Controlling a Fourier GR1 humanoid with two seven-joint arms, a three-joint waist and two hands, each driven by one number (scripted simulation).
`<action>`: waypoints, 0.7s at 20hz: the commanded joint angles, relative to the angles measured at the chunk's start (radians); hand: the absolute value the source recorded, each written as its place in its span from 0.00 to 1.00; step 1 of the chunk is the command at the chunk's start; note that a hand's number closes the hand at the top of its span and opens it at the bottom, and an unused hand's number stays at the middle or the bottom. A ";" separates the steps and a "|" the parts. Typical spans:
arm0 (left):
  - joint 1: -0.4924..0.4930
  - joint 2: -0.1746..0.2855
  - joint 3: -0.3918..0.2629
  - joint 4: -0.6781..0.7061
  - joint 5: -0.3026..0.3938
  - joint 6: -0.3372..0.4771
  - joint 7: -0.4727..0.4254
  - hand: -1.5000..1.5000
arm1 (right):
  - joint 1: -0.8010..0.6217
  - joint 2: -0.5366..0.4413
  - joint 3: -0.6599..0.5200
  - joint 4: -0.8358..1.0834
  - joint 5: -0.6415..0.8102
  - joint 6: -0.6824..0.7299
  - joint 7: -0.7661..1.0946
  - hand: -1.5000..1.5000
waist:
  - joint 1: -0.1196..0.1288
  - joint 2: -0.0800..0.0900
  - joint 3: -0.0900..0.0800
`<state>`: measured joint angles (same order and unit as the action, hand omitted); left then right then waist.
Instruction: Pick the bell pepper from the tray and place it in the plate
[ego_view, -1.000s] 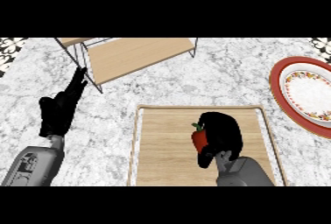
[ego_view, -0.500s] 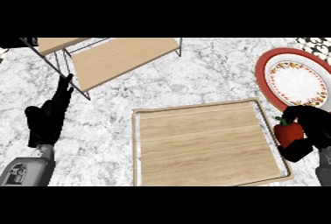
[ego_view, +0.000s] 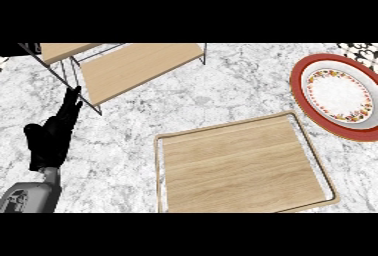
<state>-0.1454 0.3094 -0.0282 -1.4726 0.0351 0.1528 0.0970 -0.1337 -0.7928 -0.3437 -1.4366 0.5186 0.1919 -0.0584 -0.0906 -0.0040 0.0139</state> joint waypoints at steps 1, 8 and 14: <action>-0.001 -0.015 -0.035 -0.026 -0.012 -0.008 0.006 0.50 | 0.000 -0.088 -0.158 0.115 -0.126 -0.015 -0.295 1.00 | 0.023 -0.001 0.000; -0.088 -0.032 -0.052 0.051 -0.022 -0.034 -0.027 0.50 | -0.073 -0.205 -0.217 0.496 -0.226 0.139 -0.665 1.00 | 0.104 0.022 -0.008; -0.101 -0.061 -0.074 0.062 -0.053 -0.029 -0.028 0.50 | -0.269 -0.257 -0.106 0.797 -0.130 0.180 -0.760 1.00 | 0.126 0.016 -0.011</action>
<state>-0.2365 0.2698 -0.0844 -1.4359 0.0078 0.1183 0.0884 -0.3059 -1.0136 -0.4931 -0.8114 0.3576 0.3309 -0.7362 0.0239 0.0120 0.0047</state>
